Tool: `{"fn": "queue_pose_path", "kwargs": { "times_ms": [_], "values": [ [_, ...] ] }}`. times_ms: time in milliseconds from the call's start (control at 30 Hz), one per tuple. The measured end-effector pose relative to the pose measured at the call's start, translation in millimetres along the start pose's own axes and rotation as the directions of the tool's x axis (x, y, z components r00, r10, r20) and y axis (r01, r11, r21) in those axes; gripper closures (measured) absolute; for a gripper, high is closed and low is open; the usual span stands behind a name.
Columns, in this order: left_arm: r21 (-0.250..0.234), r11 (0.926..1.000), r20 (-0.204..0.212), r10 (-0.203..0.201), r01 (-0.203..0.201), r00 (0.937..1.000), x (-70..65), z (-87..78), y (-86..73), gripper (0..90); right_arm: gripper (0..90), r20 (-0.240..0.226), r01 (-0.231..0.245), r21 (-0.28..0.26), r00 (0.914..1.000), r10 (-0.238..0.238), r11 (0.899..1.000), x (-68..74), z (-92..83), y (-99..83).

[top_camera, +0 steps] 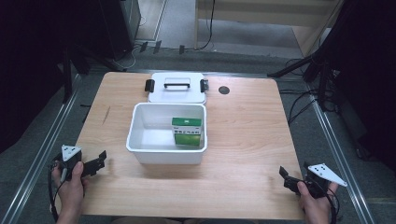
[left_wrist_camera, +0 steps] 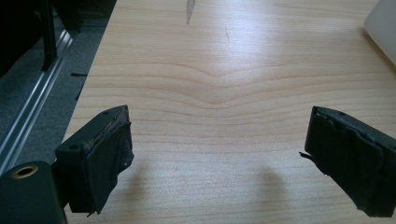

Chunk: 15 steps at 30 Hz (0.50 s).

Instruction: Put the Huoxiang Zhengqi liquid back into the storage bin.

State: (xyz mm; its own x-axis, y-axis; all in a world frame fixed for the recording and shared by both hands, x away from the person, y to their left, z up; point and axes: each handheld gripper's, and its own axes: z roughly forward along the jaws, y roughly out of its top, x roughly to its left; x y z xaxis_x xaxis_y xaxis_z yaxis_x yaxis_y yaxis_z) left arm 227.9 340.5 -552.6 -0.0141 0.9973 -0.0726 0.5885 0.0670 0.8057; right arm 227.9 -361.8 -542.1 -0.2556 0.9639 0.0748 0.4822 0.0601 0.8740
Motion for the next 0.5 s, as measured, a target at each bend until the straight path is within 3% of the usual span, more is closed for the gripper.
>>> {"fn": "queue_pose_path", "kwargs": {
  "times_ms": [200,333,500],
  "values": [
    [0.003,1.0,0.002,-0.006,0.006,1.0,0.4,0.8,0.3,8.4,0.8,-0.019,0.026,-0.001,0.9995,-0.027,1.0,3.0,2.8,-2.1],
    [0.006,1.0,0.0,-0.004,0.004,1.0,0.1,1.0,0.5,8.4,0.7,-0.008,0.051,0.011,0.9987,-0.051,0.999,6.5,4.9,-2.1],
    [0.007,1.0,-0.003,-0.002,0.002,1.0,-0.3,1.2,0.5,8.4,0.7,-0.034,0.021,0.016,0.9992,-0.02,1.0,2.9,4.9,-1.6]
  ]
}}
